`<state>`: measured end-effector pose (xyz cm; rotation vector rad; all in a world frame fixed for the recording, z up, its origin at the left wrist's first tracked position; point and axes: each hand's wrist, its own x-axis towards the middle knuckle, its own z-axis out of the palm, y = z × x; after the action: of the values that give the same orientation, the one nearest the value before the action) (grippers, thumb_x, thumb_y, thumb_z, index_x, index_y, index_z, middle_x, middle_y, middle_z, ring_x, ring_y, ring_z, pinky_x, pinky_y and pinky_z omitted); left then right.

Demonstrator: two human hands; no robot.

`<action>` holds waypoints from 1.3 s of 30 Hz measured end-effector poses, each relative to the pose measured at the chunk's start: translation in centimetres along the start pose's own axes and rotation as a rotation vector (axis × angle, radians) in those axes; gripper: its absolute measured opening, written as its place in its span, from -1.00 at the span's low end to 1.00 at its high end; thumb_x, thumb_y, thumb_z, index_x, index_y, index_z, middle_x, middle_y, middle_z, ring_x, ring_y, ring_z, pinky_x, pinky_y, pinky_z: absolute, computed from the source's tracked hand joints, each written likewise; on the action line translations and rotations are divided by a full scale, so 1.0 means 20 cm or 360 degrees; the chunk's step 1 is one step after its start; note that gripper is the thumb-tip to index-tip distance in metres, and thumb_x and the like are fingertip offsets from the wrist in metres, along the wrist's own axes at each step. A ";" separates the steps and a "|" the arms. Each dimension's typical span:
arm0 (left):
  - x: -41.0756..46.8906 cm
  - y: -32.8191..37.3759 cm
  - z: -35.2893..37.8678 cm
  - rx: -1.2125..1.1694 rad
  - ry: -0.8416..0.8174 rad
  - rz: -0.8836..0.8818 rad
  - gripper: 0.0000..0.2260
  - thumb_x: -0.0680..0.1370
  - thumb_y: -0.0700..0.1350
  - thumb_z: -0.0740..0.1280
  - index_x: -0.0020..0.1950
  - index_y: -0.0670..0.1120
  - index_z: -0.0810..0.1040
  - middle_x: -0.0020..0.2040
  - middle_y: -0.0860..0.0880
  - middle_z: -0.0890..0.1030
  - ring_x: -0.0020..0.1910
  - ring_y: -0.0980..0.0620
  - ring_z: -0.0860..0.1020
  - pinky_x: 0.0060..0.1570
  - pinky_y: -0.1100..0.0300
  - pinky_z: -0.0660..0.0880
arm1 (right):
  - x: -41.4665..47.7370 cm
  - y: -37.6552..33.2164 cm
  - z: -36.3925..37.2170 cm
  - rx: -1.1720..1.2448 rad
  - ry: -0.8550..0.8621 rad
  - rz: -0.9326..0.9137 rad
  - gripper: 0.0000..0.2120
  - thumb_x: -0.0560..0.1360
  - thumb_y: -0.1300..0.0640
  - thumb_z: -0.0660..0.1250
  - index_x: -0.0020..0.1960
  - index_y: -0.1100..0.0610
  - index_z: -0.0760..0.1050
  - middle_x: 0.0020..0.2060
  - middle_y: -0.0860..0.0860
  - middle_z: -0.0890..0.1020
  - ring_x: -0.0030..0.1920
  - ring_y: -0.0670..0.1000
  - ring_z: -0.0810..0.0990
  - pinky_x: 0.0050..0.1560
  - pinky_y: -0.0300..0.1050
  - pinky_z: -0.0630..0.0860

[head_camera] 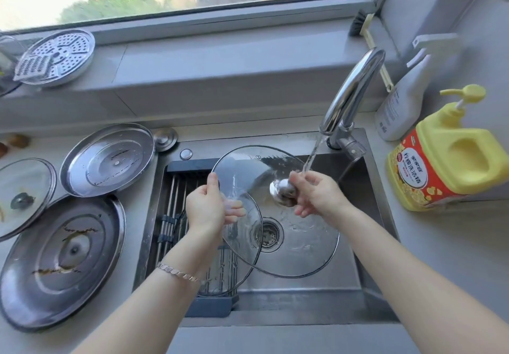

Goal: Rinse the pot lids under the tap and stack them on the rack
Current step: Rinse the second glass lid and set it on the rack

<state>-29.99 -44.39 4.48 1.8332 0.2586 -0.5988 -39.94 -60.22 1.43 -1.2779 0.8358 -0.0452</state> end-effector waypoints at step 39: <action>-0.19 0.17 0.20 0.1077 -0.0541 0.0787 -0.63 0.60 0.00 0.15 -0.15 -0.32 0.46 -0.32 -0.24 0.64 -0.44 -0.07 0.63 -0.31 -0.12 0.58 | 0.17 0.00 -0.25 -0.0530 0.0358 0.0302 -0.39 0.53 0.16 0.20 0.51 0.18 0.04 0.46 0.11 0.22 0.40 0.13 0.29 0.39 0.14 0.28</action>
<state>-32.67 -48.96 8.32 2.2723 -0.6875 -0.6748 -40.36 -66.02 -0.60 -1.5168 1.1922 0.1081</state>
